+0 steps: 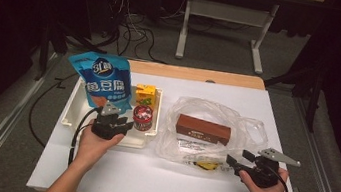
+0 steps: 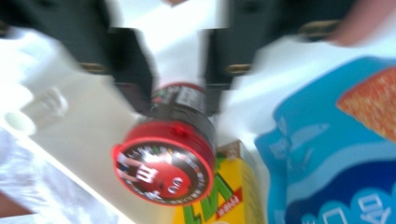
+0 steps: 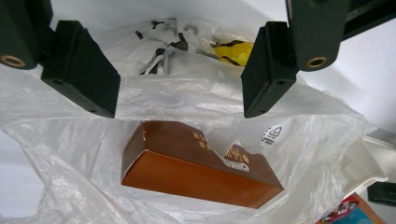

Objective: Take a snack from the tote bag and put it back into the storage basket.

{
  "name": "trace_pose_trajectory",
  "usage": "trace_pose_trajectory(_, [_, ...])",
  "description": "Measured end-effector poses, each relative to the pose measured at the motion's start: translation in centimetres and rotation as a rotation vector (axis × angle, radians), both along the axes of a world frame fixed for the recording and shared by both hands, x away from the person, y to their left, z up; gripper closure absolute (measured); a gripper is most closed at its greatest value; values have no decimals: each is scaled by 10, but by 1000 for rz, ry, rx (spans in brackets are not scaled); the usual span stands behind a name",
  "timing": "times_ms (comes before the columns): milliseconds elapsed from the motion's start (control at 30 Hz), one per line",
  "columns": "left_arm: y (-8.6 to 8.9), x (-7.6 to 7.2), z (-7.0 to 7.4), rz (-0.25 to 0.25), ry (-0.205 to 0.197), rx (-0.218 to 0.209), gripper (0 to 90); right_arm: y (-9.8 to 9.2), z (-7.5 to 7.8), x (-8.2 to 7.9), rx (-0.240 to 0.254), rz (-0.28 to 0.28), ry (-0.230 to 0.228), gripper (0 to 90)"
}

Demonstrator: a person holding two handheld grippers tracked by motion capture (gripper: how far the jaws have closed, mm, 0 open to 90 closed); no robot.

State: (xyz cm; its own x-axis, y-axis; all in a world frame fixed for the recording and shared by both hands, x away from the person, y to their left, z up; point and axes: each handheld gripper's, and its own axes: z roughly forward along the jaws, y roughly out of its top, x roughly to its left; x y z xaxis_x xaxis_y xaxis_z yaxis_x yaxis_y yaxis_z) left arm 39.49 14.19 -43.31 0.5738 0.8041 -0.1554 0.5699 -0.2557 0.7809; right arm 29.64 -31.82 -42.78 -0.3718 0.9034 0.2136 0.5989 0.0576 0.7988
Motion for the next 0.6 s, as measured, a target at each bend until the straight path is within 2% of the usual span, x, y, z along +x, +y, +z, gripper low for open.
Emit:
trace_pose_trajectory(67, [-1,-2,1,-7,9,-43,874,0,0,0,-6,2,-4,291])
trace_pose_trajectory(100, [-3,-2,1,-20,11,-47,900,0,0,0,-4,1,-3,291])
trace_pose_trajectory(233, [-16,4,-2,2,23,-39,900,1,0,0,-4,3,2,292])
trace_pose_trajectory(333, [-21,9,-4,50,23,-13,900,2,0,0,-4,5,-1,292])
trace_pose_trajectory(400, [-22,13,-6,82,7,6,899,1,-1,0,-1,3,3,292])
trace_pose_trajectory(600, [-18,27,-8,177,35,-35,891,3,-1,0,-1,5,4,293])
